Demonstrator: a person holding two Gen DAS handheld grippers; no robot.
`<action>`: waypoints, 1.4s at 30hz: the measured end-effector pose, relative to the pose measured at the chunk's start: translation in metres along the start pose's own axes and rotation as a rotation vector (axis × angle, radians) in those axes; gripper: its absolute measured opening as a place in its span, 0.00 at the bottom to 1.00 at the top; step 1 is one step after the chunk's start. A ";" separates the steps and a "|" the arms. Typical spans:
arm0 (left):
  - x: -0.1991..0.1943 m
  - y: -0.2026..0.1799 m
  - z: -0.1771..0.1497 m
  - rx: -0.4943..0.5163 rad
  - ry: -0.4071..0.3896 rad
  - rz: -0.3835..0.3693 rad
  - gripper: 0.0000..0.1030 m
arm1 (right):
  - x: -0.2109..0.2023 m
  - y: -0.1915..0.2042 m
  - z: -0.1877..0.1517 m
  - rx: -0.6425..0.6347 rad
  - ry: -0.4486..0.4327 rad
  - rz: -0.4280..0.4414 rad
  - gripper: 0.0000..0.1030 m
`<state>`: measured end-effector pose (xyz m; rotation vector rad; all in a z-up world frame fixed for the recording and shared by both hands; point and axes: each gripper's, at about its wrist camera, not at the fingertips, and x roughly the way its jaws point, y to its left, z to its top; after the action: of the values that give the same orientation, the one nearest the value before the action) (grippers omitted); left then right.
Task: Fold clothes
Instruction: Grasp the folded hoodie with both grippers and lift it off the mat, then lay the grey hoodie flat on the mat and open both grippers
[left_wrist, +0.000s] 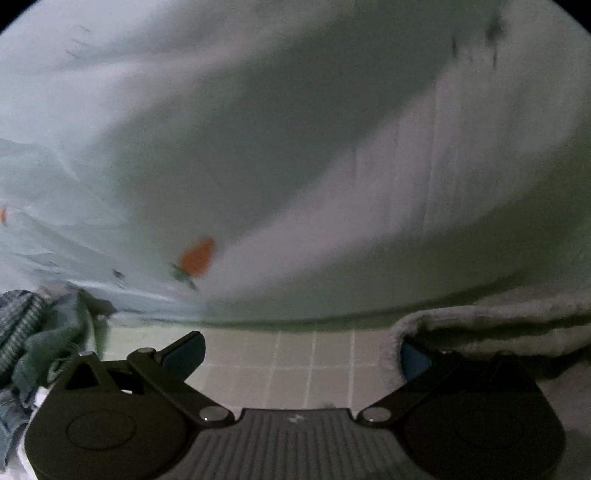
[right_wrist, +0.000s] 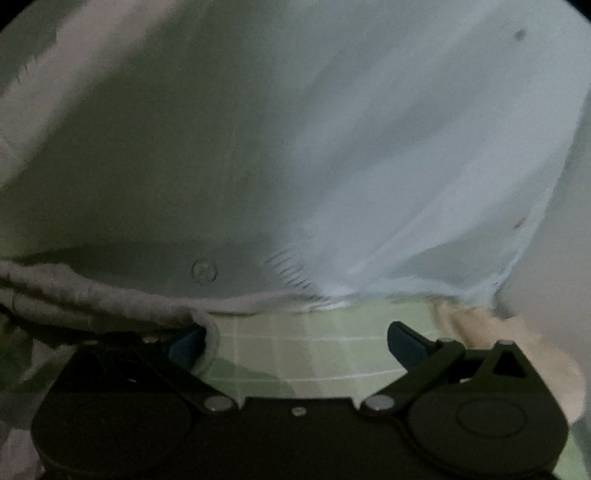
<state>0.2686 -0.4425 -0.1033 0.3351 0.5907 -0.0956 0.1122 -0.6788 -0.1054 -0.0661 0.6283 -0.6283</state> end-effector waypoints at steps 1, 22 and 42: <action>-0.016 0.006 0.002 -0.008 -0.026 -0.009 1.00 | -0.013 -0.004 -0.001 0.006 -0.015 -0.005 1.00; -0.173 0.056 -0.092 -0.007 -0.043 -0.078 1.00 | -0.187 -0.044 -0.099 0.003 -0.051 0.012 1.00; -0.198 0.066 -0.186 0.018 0.146 -0.191 0.99 | -0.205 -0.041 -0.184 0.046 0.169 0.055 1.00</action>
<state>0.0184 -0.3194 -0.1182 0.3038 0.7661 -0.2623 -0.1432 -0.5724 -0.1362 0.0477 0.7755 -0.5992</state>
